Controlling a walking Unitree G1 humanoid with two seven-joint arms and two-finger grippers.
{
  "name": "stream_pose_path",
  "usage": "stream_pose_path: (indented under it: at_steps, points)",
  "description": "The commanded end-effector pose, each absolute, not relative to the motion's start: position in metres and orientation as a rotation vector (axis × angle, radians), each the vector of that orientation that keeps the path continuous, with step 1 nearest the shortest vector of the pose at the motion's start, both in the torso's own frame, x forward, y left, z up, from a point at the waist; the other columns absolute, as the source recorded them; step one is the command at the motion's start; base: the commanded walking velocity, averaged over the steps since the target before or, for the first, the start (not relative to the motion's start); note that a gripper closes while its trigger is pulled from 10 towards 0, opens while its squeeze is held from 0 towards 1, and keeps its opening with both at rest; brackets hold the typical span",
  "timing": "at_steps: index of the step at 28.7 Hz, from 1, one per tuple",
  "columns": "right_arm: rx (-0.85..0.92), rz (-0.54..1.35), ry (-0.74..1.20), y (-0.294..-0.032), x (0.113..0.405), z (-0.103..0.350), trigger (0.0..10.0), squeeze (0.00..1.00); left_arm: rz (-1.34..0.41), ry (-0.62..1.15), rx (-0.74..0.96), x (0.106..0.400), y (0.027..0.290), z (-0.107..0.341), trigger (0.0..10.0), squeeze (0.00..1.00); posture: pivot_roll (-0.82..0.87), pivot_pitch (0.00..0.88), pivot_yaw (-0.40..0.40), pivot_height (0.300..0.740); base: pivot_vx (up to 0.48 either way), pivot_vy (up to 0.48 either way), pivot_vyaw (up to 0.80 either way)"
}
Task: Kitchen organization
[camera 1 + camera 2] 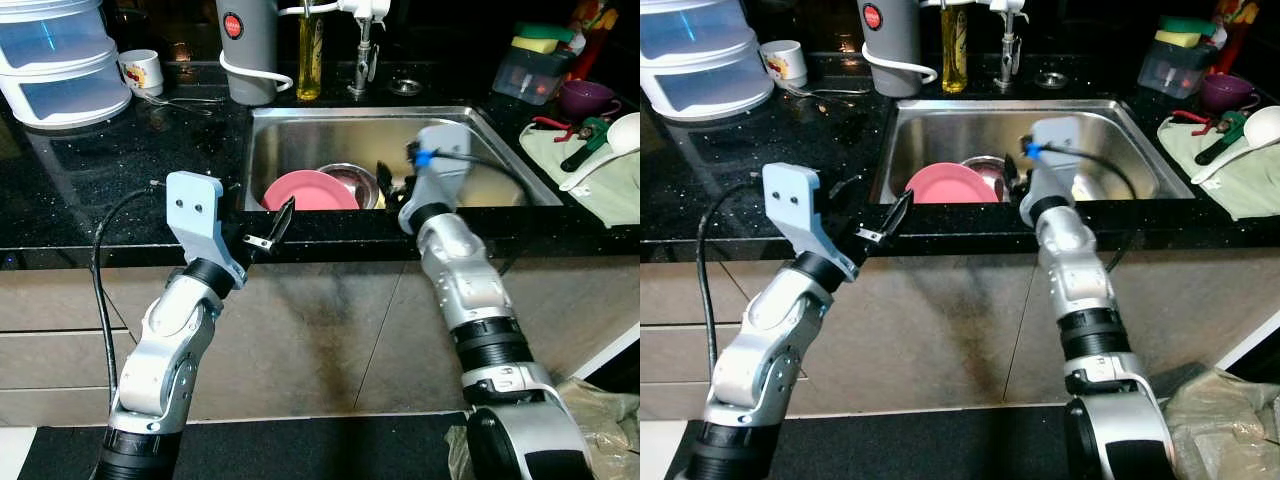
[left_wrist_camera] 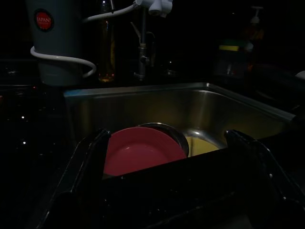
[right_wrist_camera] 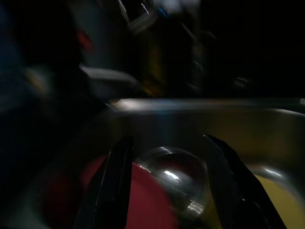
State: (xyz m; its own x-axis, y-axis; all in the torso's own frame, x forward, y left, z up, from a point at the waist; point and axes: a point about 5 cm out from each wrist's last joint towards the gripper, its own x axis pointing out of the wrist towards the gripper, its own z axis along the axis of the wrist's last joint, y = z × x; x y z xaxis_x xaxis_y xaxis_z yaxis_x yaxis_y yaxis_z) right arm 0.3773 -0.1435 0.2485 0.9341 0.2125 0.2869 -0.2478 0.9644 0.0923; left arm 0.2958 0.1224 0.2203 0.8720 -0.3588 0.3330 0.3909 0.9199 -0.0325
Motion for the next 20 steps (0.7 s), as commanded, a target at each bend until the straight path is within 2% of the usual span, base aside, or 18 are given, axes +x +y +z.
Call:
stream_pose_path:
  at_steps: [1, 6, 20]
  points:
    - [0.225, 0.305, -0.322, -0.143, 0.371, 0.25, 10.0, 0.0, -0.368, -0.324, -0.086, 0.297, 0.127, 0.218, 10.0, 0.0, 0.03, 0.038, -0.033, 0.74, 0.0, 0.0, 0.0]
    - [0.288, 0.373, -0.375, -0.143, 0.363, 0.252, 10.0, 0.0, -0.333, -0.332, -0.07, 0.299, 0.131, 0.22, 10.0, 0.0, 0.04, 0.039, -0.032, 0.74, 0.0, 0.0, 0.0]
    - [0.233, 0.514, -0.349, -0.126, 0.352, 0.241, 10.0, 0.0, -0.264, -0.288, -0.021, 0.303, 0.136, 0.212, 10.0, 0.0, 0.04, 0.036, -0.031, 0.74, 0.0, 0.0, 0.8]
